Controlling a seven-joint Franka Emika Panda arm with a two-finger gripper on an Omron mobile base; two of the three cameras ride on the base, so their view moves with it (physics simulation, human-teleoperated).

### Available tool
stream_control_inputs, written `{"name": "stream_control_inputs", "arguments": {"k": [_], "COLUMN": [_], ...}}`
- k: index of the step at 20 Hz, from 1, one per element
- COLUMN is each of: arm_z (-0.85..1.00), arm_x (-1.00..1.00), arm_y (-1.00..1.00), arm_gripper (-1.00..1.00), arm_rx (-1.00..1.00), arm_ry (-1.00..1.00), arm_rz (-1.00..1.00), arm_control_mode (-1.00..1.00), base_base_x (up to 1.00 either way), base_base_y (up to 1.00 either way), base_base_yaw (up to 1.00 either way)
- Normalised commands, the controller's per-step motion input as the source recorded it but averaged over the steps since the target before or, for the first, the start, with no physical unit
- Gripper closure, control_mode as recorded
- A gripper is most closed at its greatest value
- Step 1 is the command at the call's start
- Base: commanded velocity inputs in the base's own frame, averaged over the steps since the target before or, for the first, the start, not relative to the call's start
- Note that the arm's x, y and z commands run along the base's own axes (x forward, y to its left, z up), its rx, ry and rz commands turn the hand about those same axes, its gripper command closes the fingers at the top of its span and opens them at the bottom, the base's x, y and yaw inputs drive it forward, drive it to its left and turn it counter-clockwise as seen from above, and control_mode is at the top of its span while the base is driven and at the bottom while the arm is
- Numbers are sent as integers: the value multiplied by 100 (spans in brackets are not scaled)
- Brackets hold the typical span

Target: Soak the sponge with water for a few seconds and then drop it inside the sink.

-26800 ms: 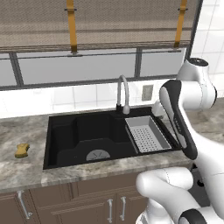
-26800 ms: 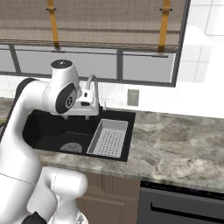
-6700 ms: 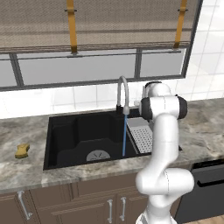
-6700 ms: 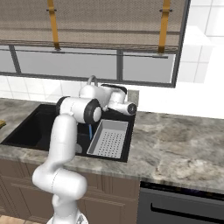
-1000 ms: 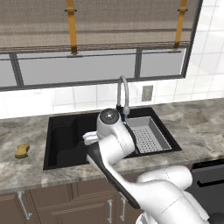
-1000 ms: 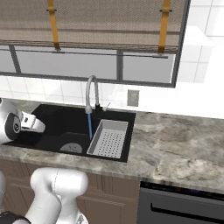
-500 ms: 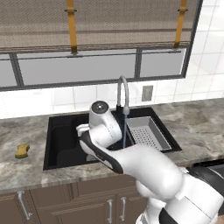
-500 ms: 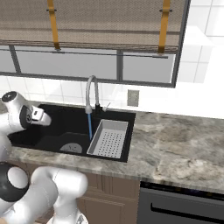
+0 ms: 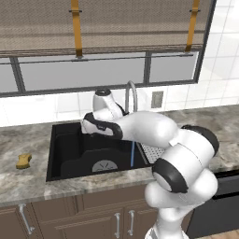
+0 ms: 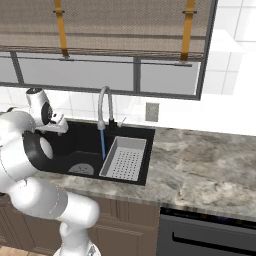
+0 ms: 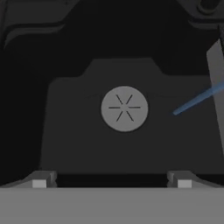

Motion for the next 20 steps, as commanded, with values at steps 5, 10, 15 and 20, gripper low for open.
{"name": "stream_control_inputs", "arguments": {"k": [5, 10, 15, 20], "arm_z": [0, 20, 26, 11], "arm_x": [13, 2, 0, 0], "arm_y": [12, 8, 8, 8], "arm_gripper": [-100, -100, -100, -100], "arm_rx": [0, 1, 2, 0], "arm_ry": [24, 13, 1, 0], "arm_rz": [0, 1, 3, 3], "arm_control_mode": [-100, -100, -100, -100], "base_base_x": [0, 0, 0, 0], "base_base_y": [0, 0, 0, 0], "base_base_yaw": [0, 0, 0, 0]}}
